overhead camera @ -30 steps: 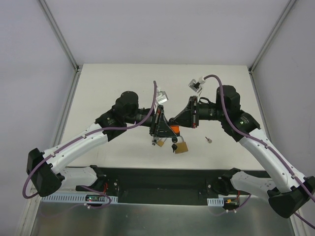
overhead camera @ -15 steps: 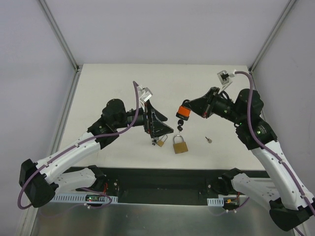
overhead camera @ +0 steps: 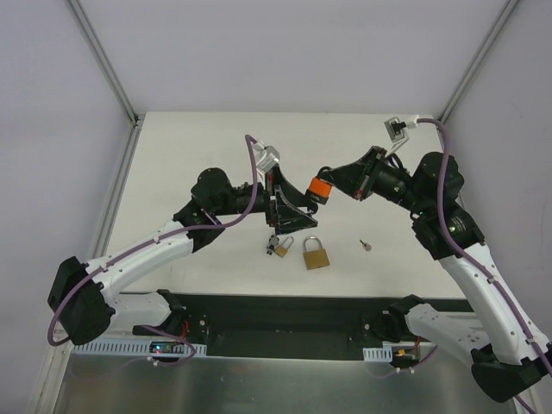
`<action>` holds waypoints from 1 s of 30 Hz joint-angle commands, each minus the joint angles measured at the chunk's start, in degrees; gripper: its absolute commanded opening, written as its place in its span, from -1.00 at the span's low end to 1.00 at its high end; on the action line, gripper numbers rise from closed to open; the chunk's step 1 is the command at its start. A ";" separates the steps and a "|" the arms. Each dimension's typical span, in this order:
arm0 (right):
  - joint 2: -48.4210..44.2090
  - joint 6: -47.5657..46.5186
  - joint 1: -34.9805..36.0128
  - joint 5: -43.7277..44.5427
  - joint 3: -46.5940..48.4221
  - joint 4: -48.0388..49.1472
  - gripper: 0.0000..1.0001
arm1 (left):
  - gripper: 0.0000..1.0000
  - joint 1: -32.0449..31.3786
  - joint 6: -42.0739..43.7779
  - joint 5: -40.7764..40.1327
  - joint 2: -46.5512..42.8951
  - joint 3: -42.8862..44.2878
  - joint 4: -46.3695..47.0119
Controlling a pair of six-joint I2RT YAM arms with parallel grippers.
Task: Lock with the key
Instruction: Remove the key.
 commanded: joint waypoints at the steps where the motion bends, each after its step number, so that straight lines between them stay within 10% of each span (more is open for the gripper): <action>1: -0.24 2.19 -0.76 0.34 2.45 5.20 -0.99 | 0.53 -2.02 -1.64 5.32 1.70 3.68 8.35; 9: 0.29 2.72 -2.08 1.05 3.24 5.28 -0.99 | -0.98 -2.91 -2.70 6.73 1.54 0.97 9.85; 30: -0.85 4.04 -8.23 3.15 4.47 10.11 -0.99 | -1.00 -2.99 -2.36 7.17 2.33 -9.15 4.06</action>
